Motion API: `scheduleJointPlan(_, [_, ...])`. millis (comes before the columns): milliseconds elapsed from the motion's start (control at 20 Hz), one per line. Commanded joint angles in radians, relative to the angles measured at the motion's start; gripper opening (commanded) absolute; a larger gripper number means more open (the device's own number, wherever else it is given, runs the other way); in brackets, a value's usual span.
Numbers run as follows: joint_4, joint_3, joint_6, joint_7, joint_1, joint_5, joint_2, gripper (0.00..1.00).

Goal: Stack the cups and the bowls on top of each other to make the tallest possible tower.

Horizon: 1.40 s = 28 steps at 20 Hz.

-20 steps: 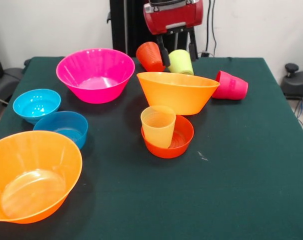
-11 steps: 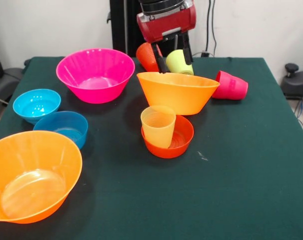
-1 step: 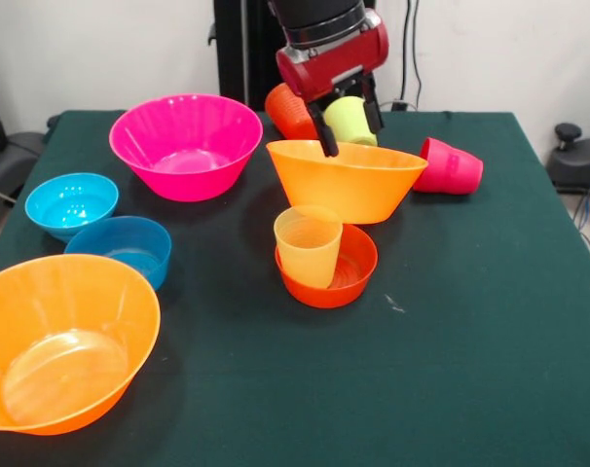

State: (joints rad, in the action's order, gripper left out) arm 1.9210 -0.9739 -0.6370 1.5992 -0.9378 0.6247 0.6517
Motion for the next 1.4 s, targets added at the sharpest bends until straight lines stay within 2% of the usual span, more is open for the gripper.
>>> scheduleJointPlan(50, [-0.055, -0.026, -0.087, -0.331, -0.001, 0.109, -0.030, 1.00])
scheduleJointPlan(500, [-0.097, -0.047, -0.182, -0.403, -0.054, 0.106, 0.029, 1.00])
scheduleJointPlan(800, [-0.091, -0.055, -0.195, -0.384, -0.070, 0.108, 0.073, 1.00])
scheduleJointPlan(1200, [-0.096, -0.027, -0.170, -0.372, -0.058, 0.161, -0.004, 1.00])
scheduleJointPlan(1400, [-0.088, -0.024, -0.163, -0.348, -0.044, 0.177, -0.011, 1.00])
